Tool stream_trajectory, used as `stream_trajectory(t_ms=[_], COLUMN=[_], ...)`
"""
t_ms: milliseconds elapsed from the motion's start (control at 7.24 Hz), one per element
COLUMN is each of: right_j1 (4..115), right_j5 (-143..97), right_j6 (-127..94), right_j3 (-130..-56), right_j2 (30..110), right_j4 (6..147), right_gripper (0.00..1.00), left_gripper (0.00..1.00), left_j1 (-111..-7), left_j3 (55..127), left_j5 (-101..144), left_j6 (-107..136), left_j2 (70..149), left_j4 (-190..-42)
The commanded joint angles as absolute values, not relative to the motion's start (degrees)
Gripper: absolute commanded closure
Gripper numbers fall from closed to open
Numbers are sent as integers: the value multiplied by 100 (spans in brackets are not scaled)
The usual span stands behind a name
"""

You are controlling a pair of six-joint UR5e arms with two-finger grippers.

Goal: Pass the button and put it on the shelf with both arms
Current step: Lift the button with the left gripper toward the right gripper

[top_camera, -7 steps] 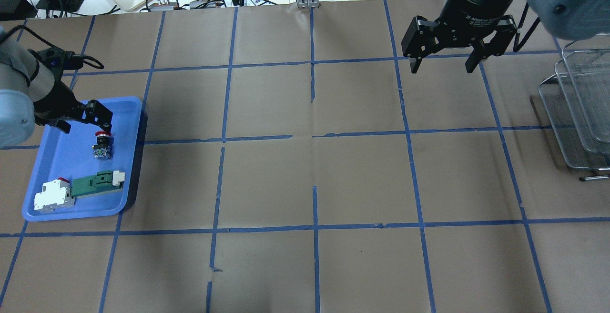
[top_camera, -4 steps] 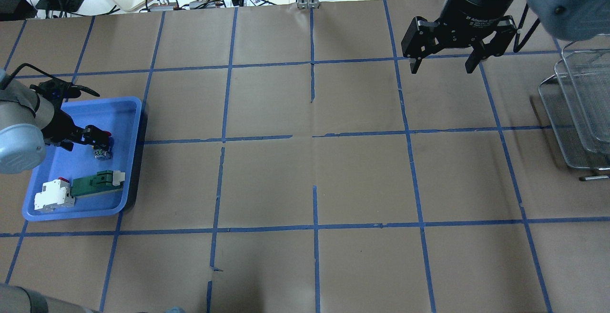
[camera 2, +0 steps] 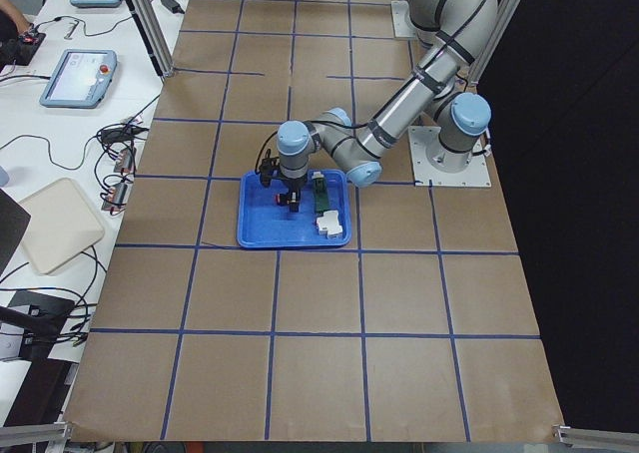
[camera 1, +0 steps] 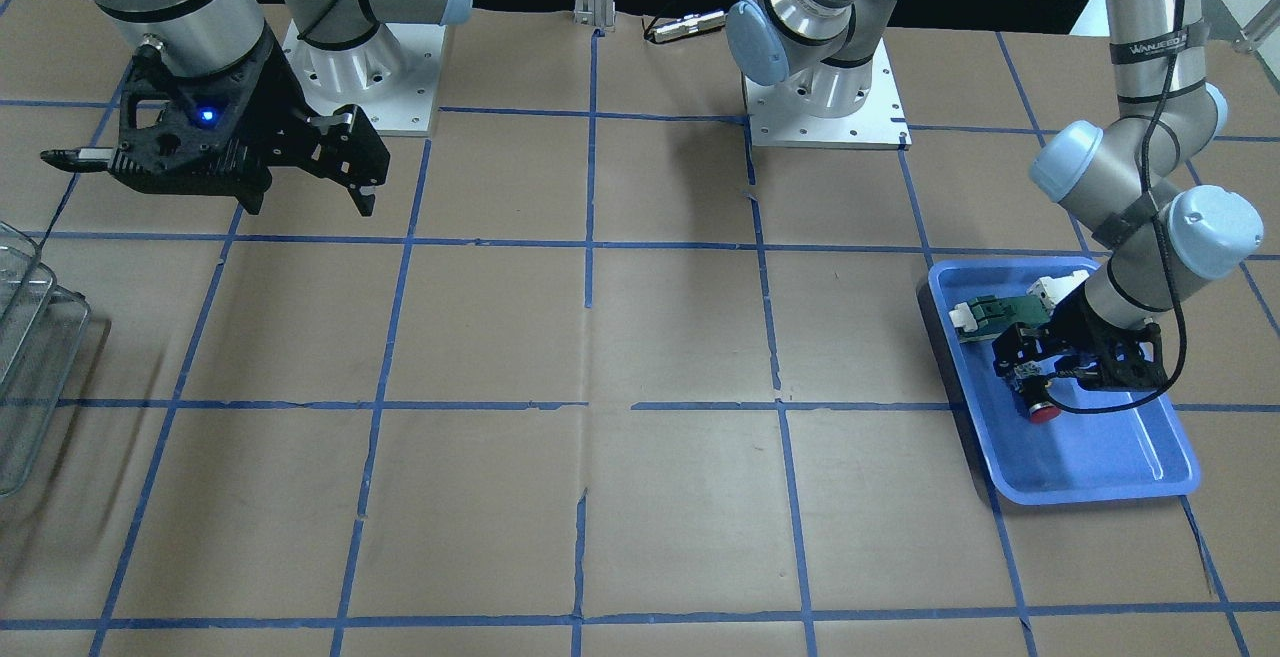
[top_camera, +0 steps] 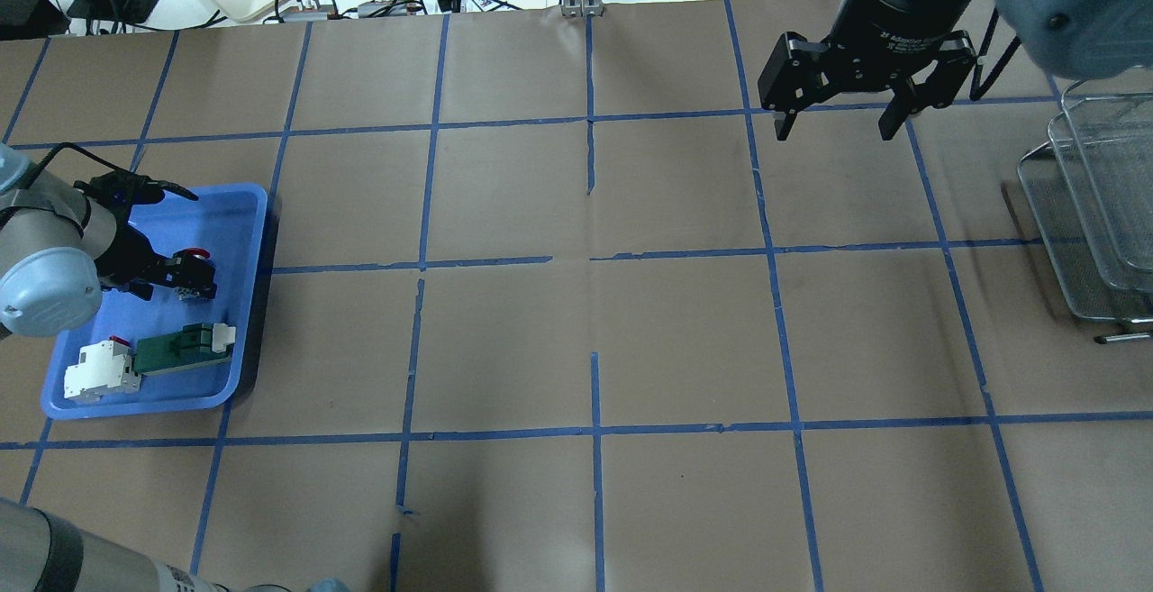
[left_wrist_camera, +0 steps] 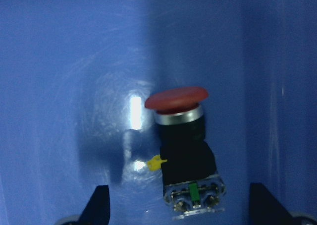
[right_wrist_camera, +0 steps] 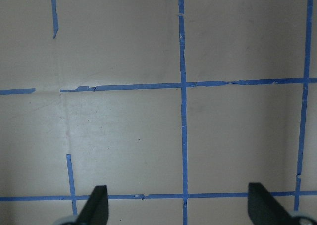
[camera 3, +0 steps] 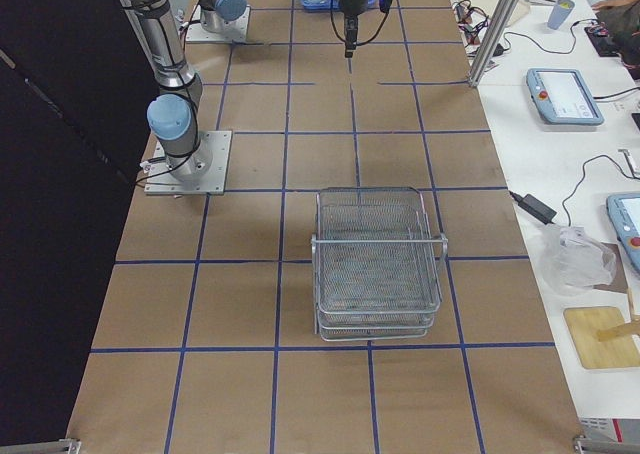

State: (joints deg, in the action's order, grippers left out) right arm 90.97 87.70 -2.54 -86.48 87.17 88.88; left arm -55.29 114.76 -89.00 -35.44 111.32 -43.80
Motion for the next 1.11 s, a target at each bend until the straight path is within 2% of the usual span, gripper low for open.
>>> stream_trajectory(t_ms=[0,138,276,415,691,967], right_j1=[9097,9097,9097,9088,9044,8983], right_j5=[8754,8754,8754,8771,8797,8719], right_j6=[-264,-281,-255,-237,-211,-202], right_j3=[-8648,-8648,-8648,-8640,-8631,-8482], right_j2=[8719,8719,8710,8719,8701,8710], right_j4=[8895,8886,8903,8903,8973,9043], right_gripper=[0,0,0,0,0,0], left_gripper=[87,96,100,100,100,100], left_j1=[-5528,-5537,-5598,-5790,-6422,-7290], left_j3=[11470,11461,11357,11025,9902,9161], left_j5=[-8912,-8912,-8903,-8903,-8912,-8903], left_j6=[-3594,-3638,-3891,-4520,-5304,-6220], left_j2=[11127,11092,11013,10952,10863,10785], left_j4=[-4386,-4386,-4438,-4743,-6137,-6626])
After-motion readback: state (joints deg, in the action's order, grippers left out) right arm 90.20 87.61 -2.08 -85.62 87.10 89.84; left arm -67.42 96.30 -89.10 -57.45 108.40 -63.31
